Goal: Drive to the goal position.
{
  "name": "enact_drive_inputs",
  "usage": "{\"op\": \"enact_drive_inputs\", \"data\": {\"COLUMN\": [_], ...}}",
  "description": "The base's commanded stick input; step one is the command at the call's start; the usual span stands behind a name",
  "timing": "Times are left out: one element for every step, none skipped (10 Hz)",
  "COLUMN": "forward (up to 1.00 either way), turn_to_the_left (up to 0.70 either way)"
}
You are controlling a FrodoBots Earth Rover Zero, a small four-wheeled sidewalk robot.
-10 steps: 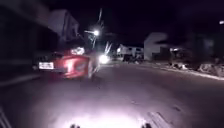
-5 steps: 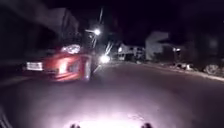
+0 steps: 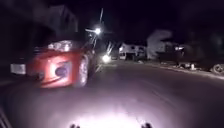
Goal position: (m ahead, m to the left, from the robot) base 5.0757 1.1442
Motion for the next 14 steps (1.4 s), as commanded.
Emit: {"op": "enact_drive_inputs", "data": {"forward": [0.85, 0.85, 0.85, 0.85, 0.85, 0.85, 0.85, 0.85, 0.85, 0.85, 0.85, 0.85, 0.85, 0.85], "turn_to_the_left": [0.00, 0.00, 0.00, 0.00, 0.00, 0.00, 0.00, 0.00, 0.00, 0.00, 0.00, 0.00, 0.00, 0.00]}}
